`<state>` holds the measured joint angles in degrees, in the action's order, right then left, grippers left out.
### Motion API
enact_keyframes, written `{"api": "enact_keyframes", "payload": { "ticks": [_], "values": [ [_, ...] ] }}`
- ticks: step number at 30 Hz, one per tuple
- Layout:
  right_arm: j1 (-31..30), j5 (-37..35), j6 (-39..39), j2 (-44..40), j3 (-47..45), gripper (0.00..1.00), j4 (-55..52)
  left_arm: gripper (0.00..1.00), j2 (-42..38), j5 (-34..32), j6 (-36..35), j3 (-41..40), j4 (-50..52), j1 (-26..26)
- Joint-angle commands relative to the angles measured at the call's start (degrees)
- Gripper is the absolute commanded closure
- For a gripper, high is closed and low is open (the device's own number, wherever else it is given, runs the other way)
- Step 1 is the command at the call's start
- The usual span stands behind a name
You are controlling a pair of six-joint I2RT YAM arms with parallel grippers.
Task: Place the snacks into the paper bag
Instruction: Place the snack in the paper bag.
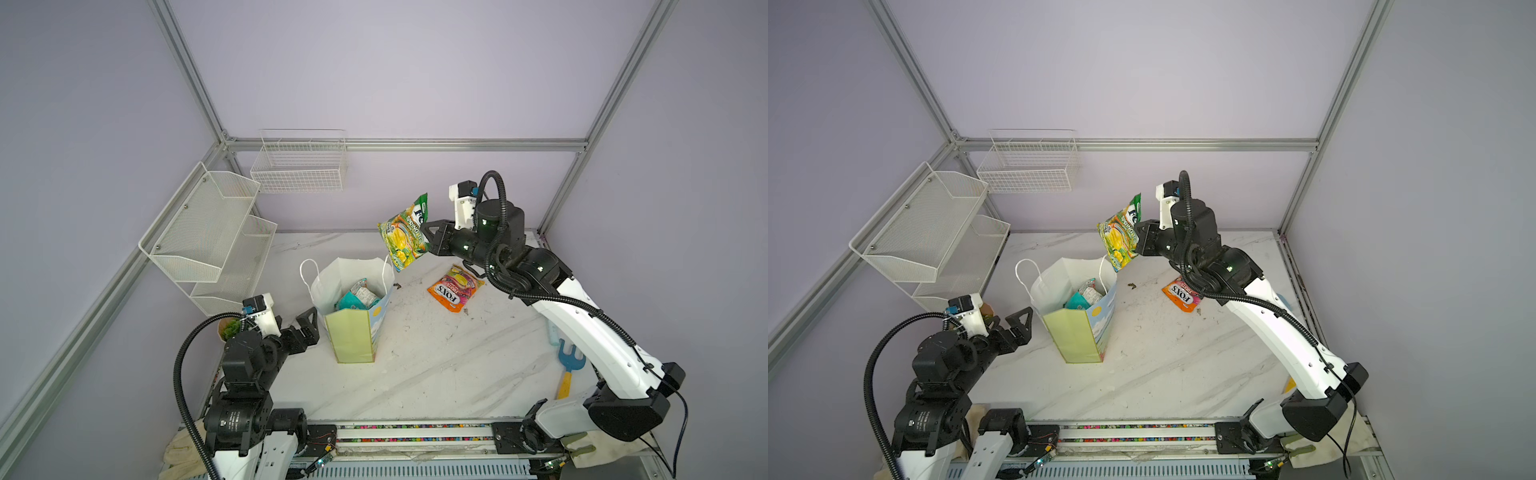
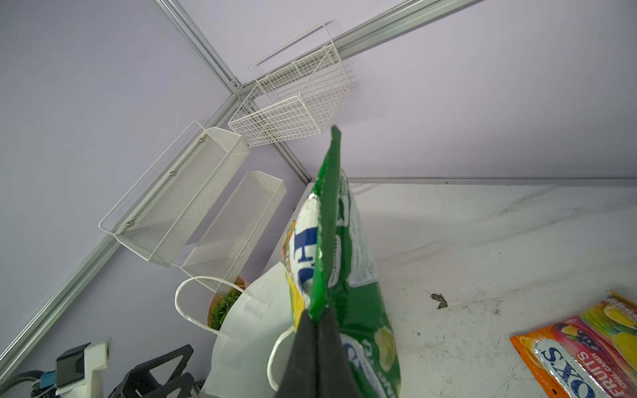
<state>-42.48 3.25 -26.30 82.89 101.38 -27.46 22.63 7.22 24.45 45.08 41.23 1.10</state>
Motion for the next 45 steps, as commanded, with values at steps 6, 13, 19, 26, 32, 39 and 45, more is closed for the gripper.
{"api": "enact_keyframes", "payload": {
  "ticks": [6, 13, 19, 26, 32, 39, 45],
  "values": [
    [-3.5, -1.4, 2.3, 2.8, 6.1, 1.00, 0.1, 0.00, 0.0, 0.2, 0.1, -2.5, -2.0, -0.1],
    [-7.2, -3.2, 3.5, 4.9, 9.9, 1.00, -0.9, 0.00, -0.1, 0.6, 0.0, -2.5, -2.2, -0.2],
    [-9.9, -4.6, 4.5, 7.0, 12.7, 1.00, -2.2, 0.00, -0.2, 0.6, 0.0, -2.5, -2.2, -0.2],
    [-13.3, -6.3, 5.1, 8.8, 13.9, 1.00, -2.6, 0.00, -0.4, 0.6, 0.0, -2.5, -2.3, -0.2],
    [-16.3, -8.9, 6.3, 10.9, 15.3, 1.00, -3.9, 0.00, -0.4, 0.6, 0.0, -2.5, -2.2, -0.2],
    [-18.9, -12.2, 7.8, 13.4, 16.8, 1.00, -5.6, 0.00, -0.3, 0.6, 0.1, -2.6, -2.2, -0.2],
    [-21.2, -15.6, 9.6, 16.0, 18.9, 1.00, -7.7, 0.00, -0.3, 0.6, 0.0, -2.6, -2.3, -0.2]
  ]
}}
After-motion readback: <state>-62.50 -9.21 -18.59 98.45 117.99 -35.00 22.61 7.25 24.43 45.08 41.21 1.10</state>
